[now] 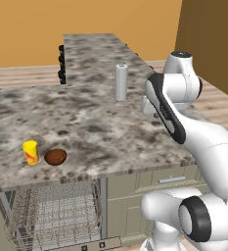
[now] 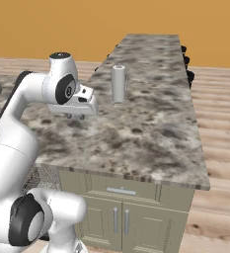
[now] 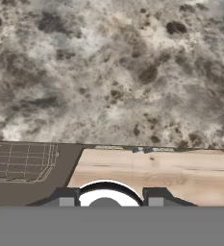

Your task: Pick up the cup and bowl from the counter, place them in the dishwasher, and close the dishwasher door.

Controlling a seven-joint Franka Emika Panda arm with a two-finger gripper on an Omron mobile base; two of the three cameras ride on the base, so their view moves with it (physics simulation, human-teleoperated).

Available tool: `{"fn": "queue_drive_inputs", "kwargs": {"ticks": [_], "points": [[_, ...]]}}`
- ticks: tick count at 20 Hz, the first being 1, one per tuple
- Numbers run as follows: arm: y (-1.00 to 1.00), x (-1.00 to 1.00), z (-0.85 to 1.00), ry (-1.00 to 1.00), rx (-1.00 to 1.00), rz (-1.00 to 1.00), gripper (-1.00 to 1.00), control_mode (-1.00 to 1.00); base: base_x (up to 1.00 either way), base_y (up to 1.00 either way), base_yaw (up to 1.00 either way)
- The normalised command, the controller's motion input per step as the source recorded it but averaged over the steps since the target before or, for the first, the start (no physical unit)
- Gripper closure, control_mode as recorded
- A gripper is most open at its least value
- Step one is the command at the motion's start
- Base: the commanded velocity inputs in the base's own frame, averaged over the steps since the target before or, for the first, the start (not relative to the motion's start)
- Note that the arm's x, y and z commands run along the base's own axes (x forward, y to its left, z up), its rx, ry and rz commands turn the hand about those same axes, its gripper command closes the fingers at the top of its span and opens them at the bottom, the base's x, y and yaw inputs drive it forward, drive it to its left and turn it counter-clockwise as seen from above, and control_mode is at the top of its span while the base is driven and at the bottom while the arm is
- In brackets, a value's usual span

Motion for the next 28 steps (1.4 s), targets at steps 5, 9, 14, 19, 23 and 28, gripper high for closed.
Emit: {"fn": "queue_drive_inputs", "kwargs": {"ticks": [5, 9, 14, 19, 23, 28], "points": [[0.04, 0.00, 0.00, 0.00, 0.01, 0.00, -1.00, -1.00, 0.00, 0.00, 0.00], [0.18, 0.00, -0.02, 0.00, 0.01, 0.00, -1.00, -1.00, 0.00, 0.00, 0.00], [0.29, 0.00, -0.06, 0.00, 0.02, 0.00, -1.00, -1.00, 0.00, 0.00, 0.00], [0.32, 0.00, -0.11, 0.00, 0.03, 0.00, -1.00, -1.00, 0.00, 0.00, 0.00], [0.33, 0.00, -0.11, 0.00, 0.04, 0.00, -1.00, -1.00, 0.00, 0.00, 0.00], [0.36, 0.00, -0.04, 0.00, 0.01, 0.00, -1.00, -1.00, 0.00, 0.00, 0.00]]}}
